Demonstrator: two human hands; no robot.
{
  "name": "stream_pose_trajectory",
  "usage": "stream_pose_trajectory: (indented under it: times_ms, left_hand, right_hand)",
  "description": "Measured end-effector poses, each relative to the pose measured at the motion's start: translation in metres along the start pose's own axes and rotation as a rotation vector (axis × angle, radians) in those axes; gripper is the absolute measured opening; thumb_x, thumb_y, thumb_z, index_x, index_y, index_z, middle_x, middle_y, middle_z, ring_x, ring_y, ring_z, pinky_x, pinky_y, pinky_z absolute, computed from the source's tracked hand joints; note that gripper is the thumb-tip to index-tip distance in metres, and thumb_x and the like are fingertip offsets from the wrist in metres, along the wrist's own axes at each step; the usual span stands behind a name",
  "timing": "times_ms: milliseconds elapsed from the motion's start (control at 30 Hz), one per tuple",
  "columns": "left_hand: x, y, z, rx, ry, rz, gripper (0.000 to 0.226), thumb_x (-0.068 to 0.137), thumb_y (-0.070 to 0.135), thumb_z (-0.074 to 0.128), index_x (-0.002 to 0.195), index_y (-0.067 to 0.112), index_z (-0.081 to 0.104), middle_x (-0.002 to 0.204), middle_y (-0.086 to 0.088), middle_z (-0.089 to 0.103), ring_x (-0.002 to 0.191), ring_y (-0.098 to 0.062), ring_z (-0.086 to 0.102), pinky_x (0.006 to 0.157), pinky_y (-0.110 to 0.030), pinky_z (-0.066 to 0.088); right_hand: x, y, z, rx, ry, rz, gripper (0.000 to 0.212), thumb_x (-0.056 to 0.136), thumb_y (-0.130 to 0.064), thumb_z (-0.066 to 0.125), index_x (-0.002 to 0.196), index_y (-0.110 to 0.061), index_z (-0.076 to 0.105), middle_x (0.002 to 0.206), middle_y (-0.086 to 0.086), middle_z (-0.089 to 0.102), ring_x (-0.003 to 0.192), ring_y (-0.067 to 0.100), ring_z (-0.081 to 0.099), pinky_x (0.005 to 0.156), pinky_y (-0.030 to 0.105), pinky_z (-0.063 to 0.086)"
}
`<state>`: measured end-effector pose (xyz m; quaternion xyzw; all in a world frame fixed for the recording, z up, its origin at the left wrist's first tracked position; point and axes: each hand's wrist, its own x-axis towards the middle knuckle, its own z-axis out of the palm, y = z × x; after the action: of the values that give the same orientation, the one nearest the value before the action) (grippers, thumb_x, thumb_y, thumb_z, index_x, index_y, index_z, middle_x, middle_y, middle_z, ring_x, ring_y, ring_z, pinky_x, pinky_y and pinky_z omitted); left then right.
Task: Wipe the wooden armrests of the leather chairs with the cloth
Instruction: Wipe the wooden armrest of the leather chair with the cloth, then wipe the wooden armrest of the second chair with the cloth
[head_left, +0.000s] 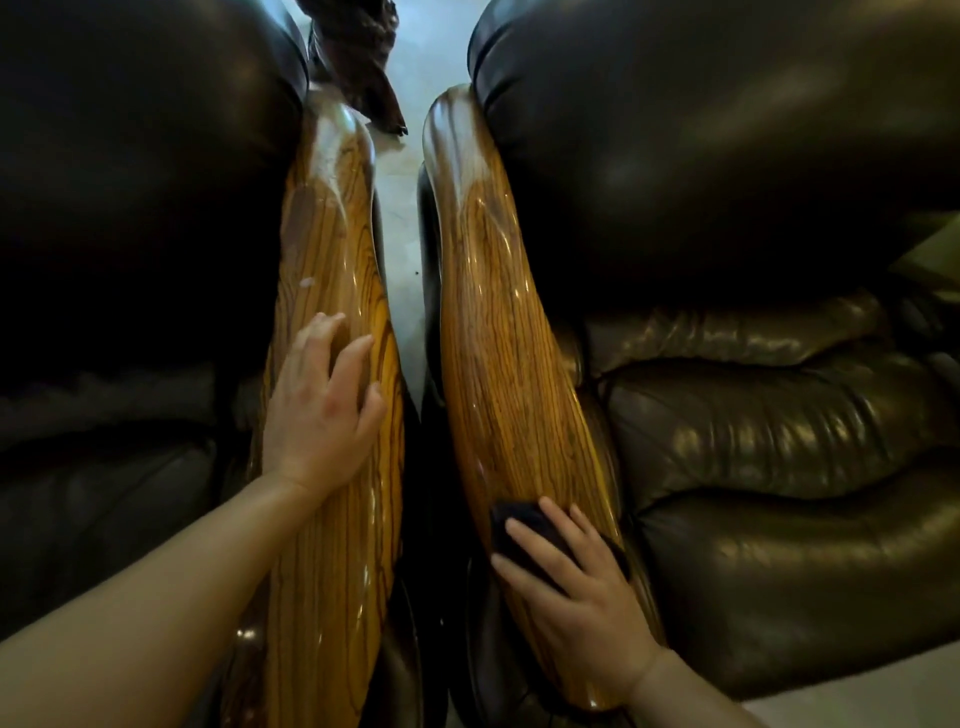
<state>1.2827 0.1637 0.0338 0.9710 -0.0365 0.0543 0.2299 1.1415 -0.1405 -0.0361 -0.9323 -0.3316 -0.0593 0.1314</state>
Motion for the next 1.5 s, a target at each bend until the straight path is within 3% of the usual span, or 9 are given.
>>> stream_pose_trajectory:
  times_ms: [300,467,600,733,867,967,1233,1400,1500]
  left_hand:
    - [-0.034,-0.010,0.003,0.000,0.050,-0.076,0.057,0.093,0.042,0.040,0.144,0.017,0.040,0.155,-0.010,0.028,0.149,-0.025,0.017,0.119,-0.054,0.020]
    - [-0.038,-0.012,0.003,-0.065,0.077,-0.170,0.051,0.094,0.039,0.039,0.140,0.016,0.047,0.152,-0.007,0.035,0.146,-0.024,0.028,0.112,-0.053,0.036]
    - [-0.035,-0.014,0.004,-0.016,0.114,-0.160,0.049,0.094,0.035,0.040,0.137,0.015,0.051,0.149,-0.009,0.042,0.144,-0.026,0.033,0.113,-0.050,0.036]
    - [-0.035,-0.014,0.005,0.013,0.128,-0.143,0.048,0.093,0.034,0.041,0.134,0.014,0.054,0.148,-0.011,0.045,0.143,-0.026,0.034,0.115,-0.047,0.032]
    - [-0.034,-0.015,0.005,0.021,0.132,-0.139,0.047,0.091,0.033,0.044,0.133,0.015,0.056,0.149,-0.010,0.046,0.144,-0.022,0.029,0.115,-0.046,0.029]
    - [-0.035,-0.019,0.007,0.014,0.140,-0.108,0.047,0.090,0.030,0.044,0.135,0.015,0.053,0.149,-0.010,0.045,0.144,-0.021,0.030,0.114,-0.050,0.034]
    - [-0.032,-0.022,0.009,0.041,0.123,-0.114,0.047,0.090,0.032,0.045,0.135,0.020,0.051,0.148,-0.007,0.044,0.144,-0.020,0.029,0.113,-0.050,0.033]
    - [-0.033,-0.024,0.007,0.027,0.121,-0.086,0.048,0.088,0.031,0.047,0.134,0.018,0.051,0.148,-0.010,0.046,0.144,-0.022,0.031,0.115,-0.046,0.033]
    - [-0.031,-0.024,0.010,0.018,0.137,-0.081,0.049,0.085,0.029,0.050,0.132,0.016,0.057,0.147,-0.011,0.049,0.142,-0.025,0.037,0.113,-0.047,0.034]
  right_hand:
    - [0.138,0.036,-0.022,0.053,0.163,0.040,0.042,0.092,-0.017,0.066,0.133,-0.020,0.063,0.151,0.007,0.049,0.147,0.035,0.033,0.115,0.057,0.033]
    - [0.240,0.042,-0.045,0.172,0.211,0.161,0.034,0.090,-0.009,0.067,0.124,-0.012,0.070,0.132,0.008,0.064,0.123,0.034,0.053,0.100,0.052,0.044]
    - [0.293,0.020,-0.056,0.610,0.322,0.300,0.032,0.096,-0.011,0.057,0.127,-0.018,0.066,0.121,-0.003,0.065,0.115,0.009,0.058,0.099,0.028,0.047]
    - [0.358,-0.016,-0.057,1.129,0.357,0.508,0.031,0.099,-0.016,0.054,0.127,-0.023,0.065,0.121,-0.003,0.067,0.114,0.012,0.062,0.100,0.040,0.051]
    - [0.372,-0.029,-0.033,0.632,0.159,0.212,0.036,0.097,-0.015,0.059,0.133,-0.017,0.063,0.146,0.004,0.052,0.141,0.019,0.040,0.117,0.043,0.031]
    - [0.350,-0.025,-0.013,0.214,0.008,-0.071,0.036,0.096,-0.034,0.058,0.131,-0.027,0.065,0.153,-0.002,0.045,0.150,0.025,0.026,0.122,0.051,0.019]
    - [0.410,-0.010,0.000,0.136,0.014,0.126,0.040,0.103,-0.027,0.047,0.142,-0.023,0.056,0.160,0.003,0.035,0.153,0.031,0.017,0.120,0.054,0.021]
    - [0.358,-0.016,0.000,0.151,0.035,-0.083,0.036,0.102,-0.026,0.046,0.135,-0.024,0.060,0.152,0.002,0.046,0.149,0.027,0.029,0.120,0.052,0.024]
    - [0.384,-0.003,0.002,0.202,0.069,0.004,0.038,0.102,-0.027,0.048,0.138,-0.024,0.058,0.154,0.003,0.045,0.149,0.026,0.030,0.120,0.052,0.025]
